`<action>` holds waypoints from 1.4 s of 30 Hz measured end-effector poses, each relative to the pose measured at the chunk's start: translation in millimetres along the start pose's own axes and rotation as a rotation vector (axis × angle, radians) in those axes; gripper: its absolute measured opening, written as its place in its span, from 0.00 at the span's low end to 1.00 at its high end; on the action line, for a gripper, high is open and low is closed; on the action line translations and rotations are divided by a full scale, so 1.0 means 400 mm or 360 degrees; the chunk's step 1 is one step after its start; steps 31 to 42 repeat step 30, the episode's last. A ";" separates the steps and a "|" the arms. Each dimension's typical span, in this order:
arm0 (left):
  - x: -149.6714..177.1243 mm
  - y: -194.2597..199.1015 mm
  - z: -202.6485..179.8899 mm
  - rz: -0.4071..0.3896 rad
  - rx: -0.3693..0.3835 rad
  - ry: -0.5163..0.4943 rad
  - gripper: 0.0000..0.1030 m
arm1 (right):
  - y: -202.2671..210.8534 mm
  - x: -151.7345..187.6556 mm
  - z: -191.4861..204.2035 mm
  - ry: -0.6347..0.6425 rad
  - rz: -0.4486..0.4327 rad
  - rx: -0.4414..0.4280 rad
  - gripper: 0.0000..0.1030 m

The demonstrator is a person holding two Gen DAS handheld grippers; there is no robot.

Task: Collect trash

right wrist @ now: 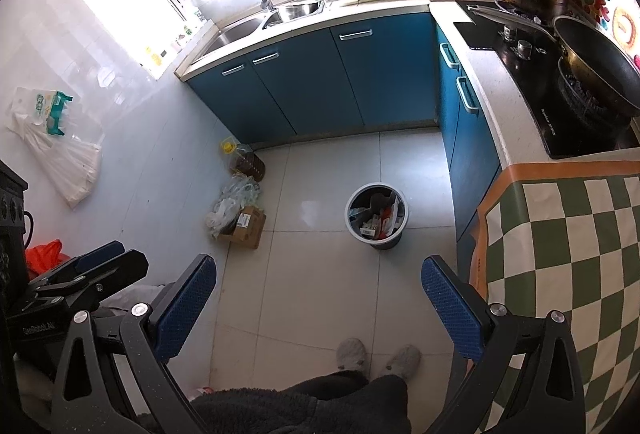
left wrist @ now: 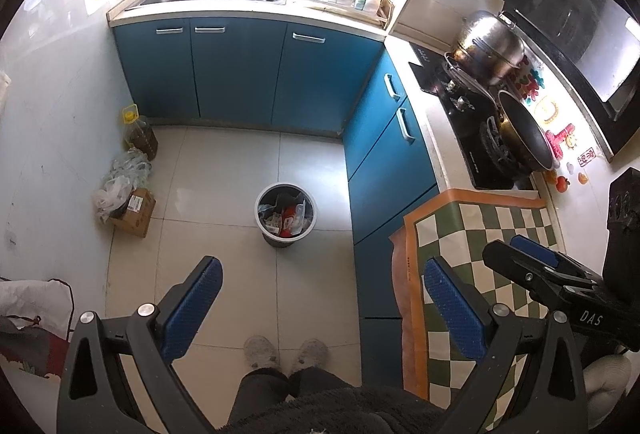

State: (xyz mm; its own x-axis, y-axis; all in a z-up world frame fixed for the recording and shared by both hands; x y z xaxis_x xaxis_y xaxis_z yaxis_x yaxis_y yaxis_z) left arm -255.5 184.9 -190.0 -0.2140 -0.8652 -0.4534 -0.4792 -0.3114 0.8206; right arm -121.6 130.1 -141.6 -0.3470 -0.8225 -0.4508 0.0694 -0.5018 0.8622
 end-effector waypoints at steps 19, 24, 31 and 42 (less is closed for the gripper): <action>-0.004 0.000 0.003 -0.0002 0.0004 -0.0004 1.00 | -0.001 0.010 -0.005 0.0004 0.0005 -0.0011 1.00; -0.002 0.001 0.004 -0.0002 0.0000 -0.0002 1.00 | 0.000 0.010 -0.007 0.0009 0.0006 -0.0009 1.00; -0.001 0.012 0.012 -0.0010 -0.0015 0.0005 1.00 | -0.001 0.010 -0.007 0.0006 0.0007 -0.0009 1.00; -0.001 0.012 0.012 -0.0010 -0.0015 0.0005 1.00 | -0.001 0.010 -0.007 0.0006 0.0007 -0.0009 1.00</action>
Point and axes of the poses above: each gripper's, at about its wrist camera, not at the fingertips, and y roughly against the way its jaws point, z to its left, x to its underside, the point moved 8 cm from there along -y, roughly the way its jaws point, and after that the axes turned 6 degrees about x, right-handed, at the moved point
